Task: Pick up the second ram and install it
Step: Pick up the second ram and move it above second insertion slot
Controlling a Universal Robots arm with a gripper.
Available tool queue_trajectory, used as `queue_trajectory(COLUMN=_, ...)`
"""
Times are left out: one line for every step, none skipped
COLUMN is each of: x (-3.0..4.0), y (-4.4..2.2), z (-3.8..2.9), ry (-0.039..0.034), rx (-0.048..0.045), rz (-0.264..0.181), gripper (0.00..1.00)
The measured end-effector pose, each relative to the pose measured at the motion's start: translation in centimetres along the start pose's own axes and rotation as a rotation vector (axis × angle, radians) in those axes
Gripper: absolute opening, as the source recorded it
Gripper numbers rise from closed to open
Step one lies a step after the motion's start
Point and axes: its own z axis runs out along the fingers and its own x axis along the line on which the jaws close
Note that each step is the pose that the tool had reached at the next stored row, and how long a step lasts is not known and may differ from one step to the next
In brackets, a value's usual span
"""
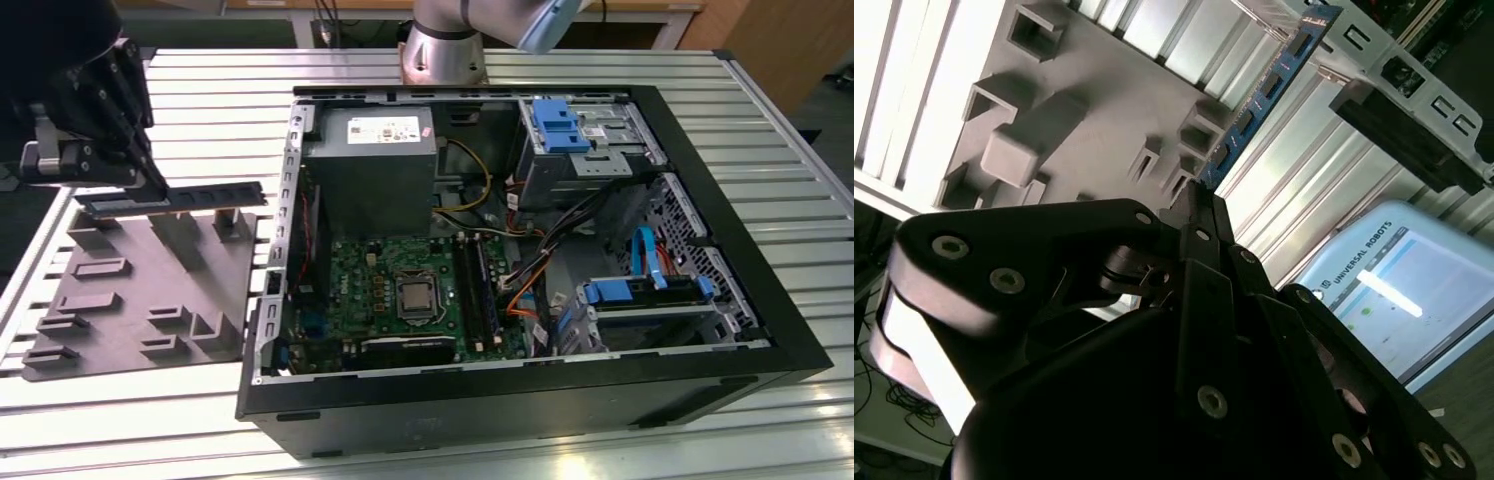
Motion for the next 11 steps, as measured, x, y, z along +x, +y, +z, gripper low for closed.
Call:
queue_trajectory(x=0.0, y=-0.09, z=0.0, ry=0.0, rx=-0.0001, rz=0.0, gripper=0.11)
queue_trajectory(x=0.0, y=-0.18, z=-0.01, ry=0.0, rx=-0.0001, rz=0.0, gripper=0.11)
queue_trajectory(x=0.0, y=-0.27, z=-0.01, ry=0.0001, rx=-0.0001, rz=0.0, gripper=0.11)
queue_trajectory(x=0.0, y=-0.36, z=-0.01, ry=0.0, rx=-0.0001, rz=0.0, gripper=0.11)
queue_trajectory(x=0.01, y=-0.46, z=-0.01, ry=0.0, rx=0.0, rz=0.0, gripper=0.11)
queue_trajectory(x=0.01, y=-0.56, z=-0.02, ry=0.0, rx=-0.0001, rz=0.0, gripper=0.11)
queue_trajectory(x=0.01, y=-0.66, z=-0.02, ry=0.0, rx=-0.0001, rz=0.0, gripper=0.11)
queue_trajectory(x=0.02, y=-0.77, z=-0.02, ry=0.0, rx=0.0, rz=0.0, gripper=0.11)
queue_trajectory(x=0.02, y=-0.88, z=-0.02, ry=0.0, rx=0.0, rz=0.0, gripper=0.11)
queue_trajectory(x=0.03, y=-0.99, z=-0.02, ry=0.0, rx=0.0, rz=0.0, gripper=0.11)
queue_trajectory(x=0.03, y=-1.1, z=-0.04, ry=0.0001, rx=-0.0001, rz=0.0, gripper=0.11)
